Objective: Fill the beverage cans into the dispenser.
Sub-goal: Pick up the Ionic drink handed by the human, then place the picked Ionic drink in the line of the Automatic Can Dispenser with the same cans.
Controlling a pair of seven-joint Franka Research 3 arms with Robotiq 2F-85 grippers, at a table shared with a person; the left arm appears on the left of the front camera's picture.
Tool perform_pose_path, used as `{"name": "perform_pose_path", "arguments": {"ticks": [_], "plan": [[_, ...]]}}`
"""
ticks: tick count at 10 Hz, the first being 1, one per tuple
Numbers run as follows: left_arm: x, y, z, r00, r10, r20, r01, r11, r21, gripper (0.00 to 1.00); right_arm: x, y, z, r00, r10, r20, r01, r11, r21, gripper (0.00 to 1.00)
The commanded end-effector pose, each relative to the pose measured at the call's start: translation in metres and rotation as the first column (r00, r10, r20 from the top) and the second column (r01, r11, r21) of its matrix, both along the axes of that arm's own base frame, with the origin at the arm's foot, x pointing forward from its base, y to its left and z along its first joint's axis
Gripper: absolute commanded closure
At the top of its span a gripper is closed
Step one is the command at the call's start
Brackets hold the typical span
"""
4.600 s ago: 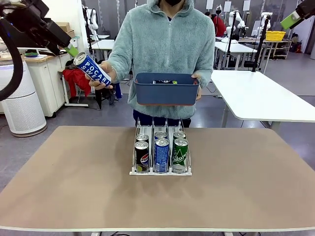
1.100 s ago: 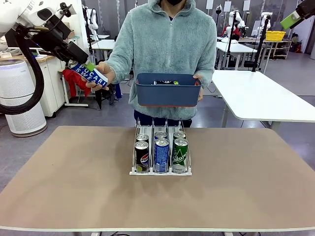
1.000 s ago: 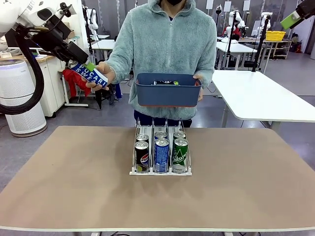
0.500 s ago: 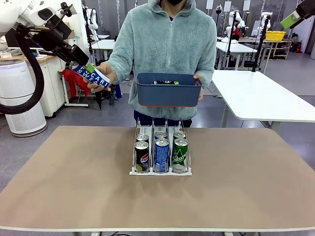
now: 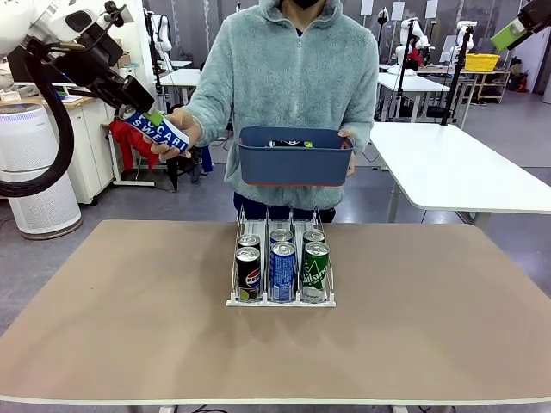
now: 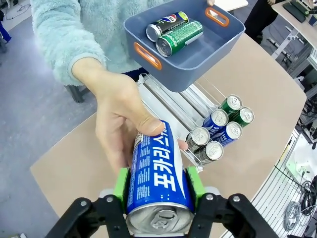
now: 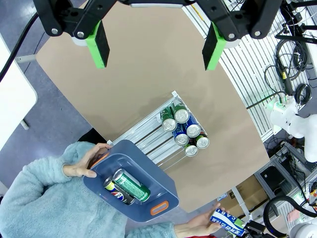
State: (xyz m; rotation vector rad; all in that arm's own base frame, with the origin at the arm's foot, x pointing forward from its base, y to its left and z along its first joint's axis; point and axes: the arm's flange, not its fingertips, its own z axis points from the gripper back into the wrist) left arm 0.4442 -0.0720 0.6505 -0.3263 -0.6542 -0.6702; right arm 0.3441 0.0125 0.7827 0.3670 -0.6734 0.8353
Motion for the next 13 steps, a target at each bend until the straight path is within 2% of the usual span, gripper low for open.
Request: {"name": "perform_pose_path", "arguments": {"ticks": [1,2,13], "plan": [[-0.0077,-0.0001,0.001,1.0,0.03,0.006,-0.03,0.999,0.023,1.0,0.0002,0.0002,-0.001,1.0,0.001,-0.002,-0.001,1.0,0.0,0.0],[0.0,0.0,0.0,1.0,0.0,0.0,0.0,1.0,0.0,1.0,0.0002,0.0002,-0.001,1.0,0.001,-0.002,-0.001,1.0,0.0,0.0],[0.0,0.0,0.0,1.0,0.0,0.0,0.0,1.0,0.0,1.0,0.0002,0.0002,-0.001,1.0,0.001,-0.002,-0.001,1.0,0.0,0.0]]}}
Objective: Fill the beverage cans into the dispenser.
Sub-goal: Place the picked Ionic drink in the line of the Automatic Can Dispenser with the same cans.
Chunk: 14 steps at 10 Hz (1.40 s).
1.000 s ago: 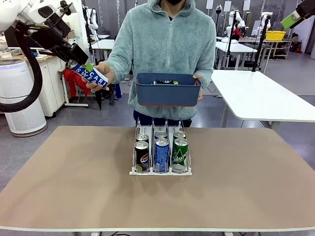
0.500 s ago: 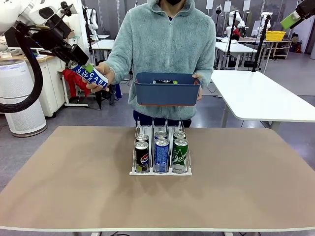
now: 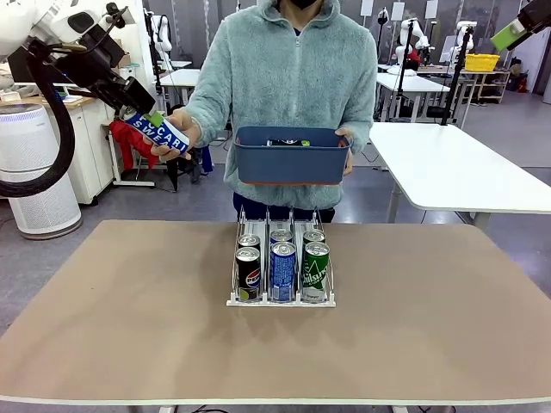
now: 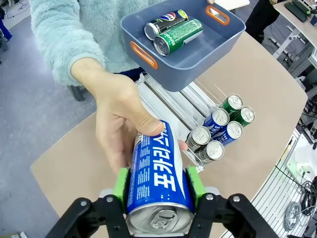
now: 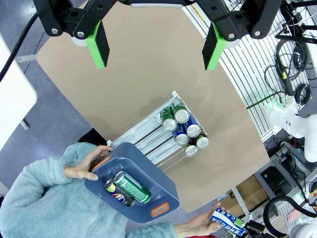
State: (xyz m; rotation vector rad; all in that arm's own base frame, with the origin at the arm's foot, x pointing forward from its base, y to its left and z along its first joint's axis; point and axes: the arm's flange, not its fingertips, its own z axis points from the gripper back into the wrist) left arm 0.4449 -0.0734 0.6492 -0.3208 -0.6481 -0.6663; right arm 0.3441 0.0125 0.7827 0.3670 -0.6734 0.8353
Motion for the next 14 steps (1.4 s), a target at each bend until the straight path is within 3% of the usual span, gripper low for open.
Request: {"name": "perform_pose_path", "arguments": {"ticks": [1,14], "plan": [[-0.0007,0.0015,0.0013,1.0,-0.005,0.005,0.005,1.0,-0.006,1.0,0.0002,0.0002,-0.001,1.0,0.001,-0.002,-0.001,1.0,0.0,0.0],[-0.0007,0.0015,0.0013,1.0,-0.005,0.005,0.005,1.0,-0.006,1.0,0.0002,0.0002,-0.001,1.0,0.001,-0.002,-0.001,1.0,0.0,0.0]]}}
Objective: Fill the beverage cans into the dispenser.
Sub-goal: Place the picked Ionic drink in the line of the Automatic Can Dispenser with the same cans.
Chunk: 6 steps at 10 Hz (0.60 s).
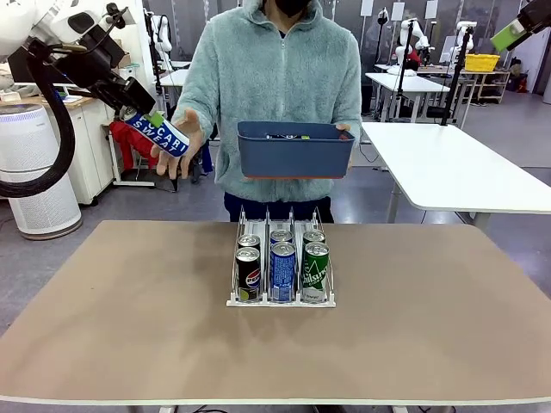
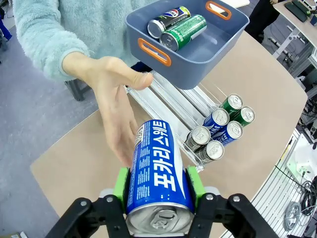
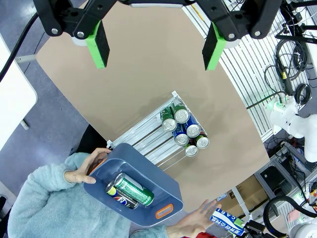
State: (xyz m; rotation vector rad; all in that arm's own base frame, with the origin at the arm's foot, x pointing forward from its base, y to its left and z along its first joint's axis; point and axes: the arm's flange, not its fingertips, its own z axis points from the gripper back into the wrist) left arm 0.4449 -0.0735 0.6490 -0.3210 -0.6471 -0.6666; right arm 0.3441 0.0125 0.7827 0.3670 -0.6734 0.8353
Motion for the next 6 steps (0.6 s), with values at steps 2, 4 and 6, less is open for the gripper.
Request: {"name": "perform_pose_path", "arguments": {"ticks": [2,4,6], "plan": [[-0.0008,0.0015,0.0015,1.0,-0.004,0.006,0.005,1.0,-0.006,1.0,0.0002,0.0002,-0.001,1.0,0.001,-0.002,-0.001,1.0,0.0,0.0],[-0.0008,0.0015,0.0015,1.0,-0.004,0.006,0.005,1.0,-0.006,1.0,0.0002,0.0002,-0.001,1.0,0.001,-0.002,-0.001,1.0,0.0,0.0],[-0.0081,-0.0037,0.0006,1.0,0.003,-0.015,-0.003,1.0,0.029,0.43,0.0002,0.0002,-0.001,1.0,0.001,-0.002,-0.001,1.0,0.0,0.0]]}}
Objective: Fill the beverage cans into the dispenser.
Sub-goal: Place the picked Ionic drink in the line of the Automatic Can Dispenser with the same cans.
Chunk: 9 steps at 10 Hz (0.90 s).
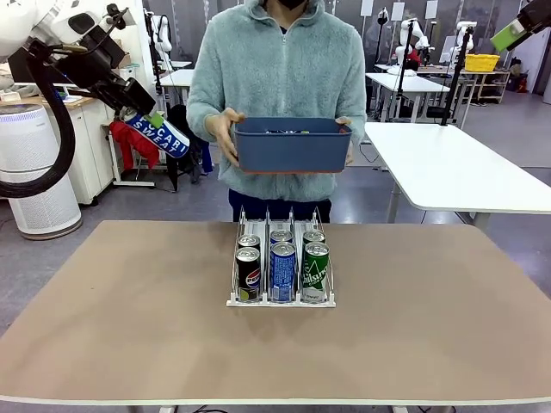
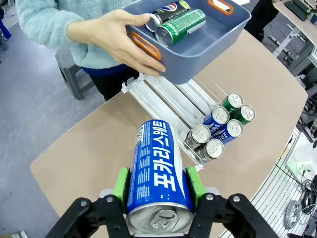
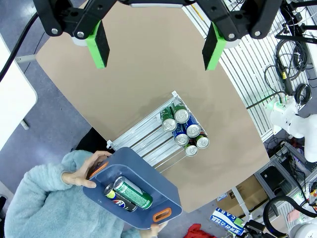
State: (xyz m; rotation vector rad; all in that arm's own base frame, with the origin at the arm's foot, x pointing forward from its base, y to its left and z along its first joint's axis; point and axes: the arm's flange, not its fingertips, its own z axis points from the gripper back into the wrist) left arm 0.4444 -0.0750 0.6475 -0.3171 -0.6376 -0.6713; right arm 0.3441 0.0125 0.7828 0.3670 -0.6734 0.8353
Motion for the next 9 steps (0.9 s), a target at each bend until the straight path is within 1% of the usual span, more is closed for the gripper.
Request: {"name": "perform_pose_path", "arguments": {"ticks": [1,2,3,5,6,8,9], "plan": [[-0.012,-0.011,-0.001,1.0,0.028,-0.012,-0.028,0.998,0.052,0.43,0.0,0.0,-0.001,1.0,0.001,-0.002,-0.001,1.0,0.0,0.0],[-0.014,-0.026,-0.007,0.99,0.142,-0.008,-0.141,0.988,0.057,0.43,0.0,0.0,-0.001,1.0,0.001,-0.002,-0.001,1.0,0.0,0.0],[-0.021,-0.038,-0.016,0.978,0.208,-0.022,-0.206,0.977,0.062,0.43,0.0,0.0,-0.001,1.0,0.001,-0.002,-0.001,1.0,0.0,0.0],[-0.028,-0.06,-0.045,0.977,0.202,-0.063,-0.195,0.975,0.105,0.43,0.0,0.0,-0.001,1.0,0.001,-0.002,-0.001,1.0,0.0,0.0],[-0.03,-0.068,-0.058,0.979,0.195,-0.067,-0.183,0.971,0.151,0.43,0.0,0.0,-0.001,1.0,0.001,-0.002,-0.001,1.0,0.0,0.0],[-0.039,-0.085,-0.077,0.987,0.128,-0.102,-0.107,0.976,0.187,0.43,0.0,0.0,-0.001,1.0,0.001,-0.002,-0.001,1.0,0.0,0.0],[-0.039,-0.088,-0.076,0.985,0.079,-0.153,-0.054,0.986,0.157,0.43,0.0,0.0,-0.001,1.0,0.001,-0.002,-0.001,1.0,0.0,0.0]]}}
